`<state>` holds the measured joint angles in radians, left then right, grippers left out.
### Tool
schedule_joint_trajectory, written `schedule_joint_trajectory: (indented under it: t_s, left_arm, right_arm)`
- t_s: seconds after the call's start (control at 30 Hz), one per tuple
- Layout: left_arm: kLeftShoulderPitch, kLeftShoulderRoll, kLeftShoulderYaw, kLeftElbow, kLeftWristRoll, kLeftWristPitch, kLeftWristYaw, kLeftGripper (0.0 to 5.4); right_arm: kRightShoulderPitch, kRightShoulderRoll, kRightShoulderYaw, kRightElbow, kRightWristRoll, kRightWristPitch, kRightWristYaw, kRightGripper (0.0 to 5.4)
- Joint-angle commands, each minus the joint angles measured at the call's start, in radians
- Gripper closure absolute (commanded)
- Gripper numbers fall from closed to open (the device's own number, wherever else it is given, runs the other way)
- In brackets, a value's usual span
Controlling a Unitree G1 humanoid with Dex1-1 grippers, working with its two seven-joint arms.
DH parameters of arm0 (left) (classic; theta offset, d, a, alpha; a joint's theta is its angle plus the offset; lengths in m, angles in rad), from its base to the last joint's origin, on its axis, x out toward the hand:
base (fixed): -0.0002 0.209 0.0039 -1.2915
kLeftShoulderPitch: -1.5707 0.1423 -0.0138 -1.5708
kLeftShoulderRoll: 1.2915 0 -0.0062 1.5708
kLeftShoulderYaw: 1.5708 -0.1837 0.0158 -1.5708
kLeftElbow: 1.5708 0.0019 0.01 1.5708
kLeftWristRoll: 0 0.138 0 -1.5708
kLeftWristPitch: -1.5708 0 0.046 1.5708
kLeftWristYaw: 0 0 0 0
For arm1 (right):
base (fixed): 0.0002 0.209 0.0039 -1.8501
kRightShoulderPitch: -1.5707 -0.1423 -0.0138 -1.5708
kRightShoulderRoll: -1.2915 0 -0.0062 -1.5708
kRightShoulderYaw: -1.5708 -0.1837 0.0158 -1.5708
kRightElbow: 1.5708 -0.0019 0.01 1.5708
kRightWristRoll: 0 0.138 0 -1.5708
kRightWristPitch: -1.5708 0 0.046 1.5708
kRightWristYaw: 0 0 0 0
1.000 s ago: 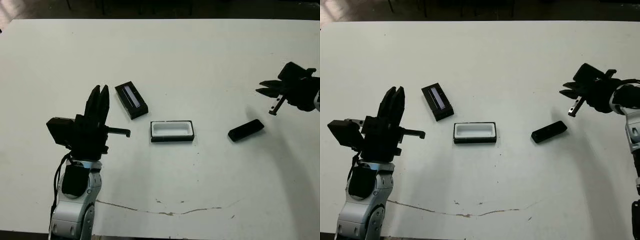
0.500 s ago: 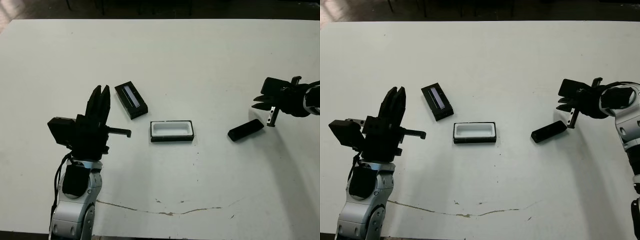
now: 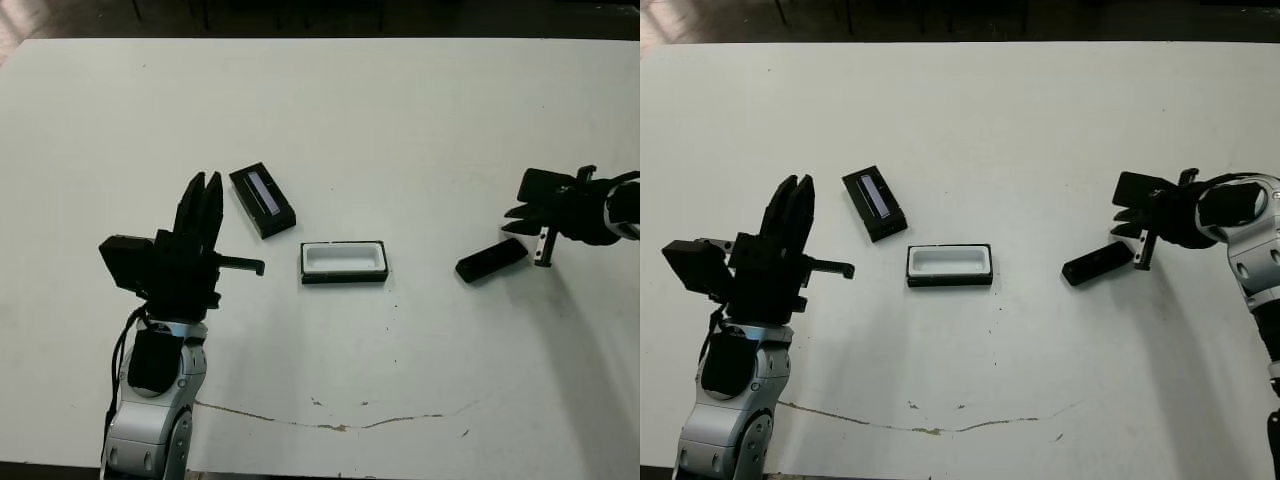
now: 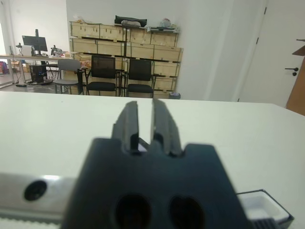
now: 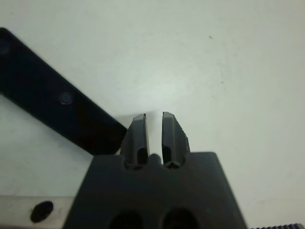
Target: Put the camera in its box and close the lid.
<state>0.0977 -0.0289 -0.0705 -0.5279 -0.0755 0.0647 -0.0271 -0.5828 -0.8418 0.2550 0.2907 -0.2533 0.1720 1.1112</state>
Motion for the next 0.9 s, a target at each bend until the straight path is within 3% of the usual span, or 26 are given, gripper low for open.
schedule_joint_trajectory:
  t_s: [0.03,0.27,0.63,0.9]
  left_arm:
    - [0.009,0.006,0.002,0.024,0.0,-0.008,-0.005,5.36]
    - [0.02,0.003,-0.001,0.005,0.006,0.008,0.007,5.36]
    - [0.025,-0.001,0.009,0.006,-0.009,-0.004,0.002,5.36]
    - [0.028,0.003,0.021,0.006,-0.015,-0.005,-0.001,5.36]
  right_arm:
    - [0.036,-0.019,0.004,-0.024,0.009,0.025,0.027,5.4]
    - [0.069,-0.044,-0.001,-0.071,0.028,0.035,0.063,5.4]
    - [0.125,-0.109,-0.011,-0.097,0.055,-0.046,0.11,5.4]
    - [0.187,-0.152,-0.047,-0.156,0.089,-0.048,0.122,5.4]
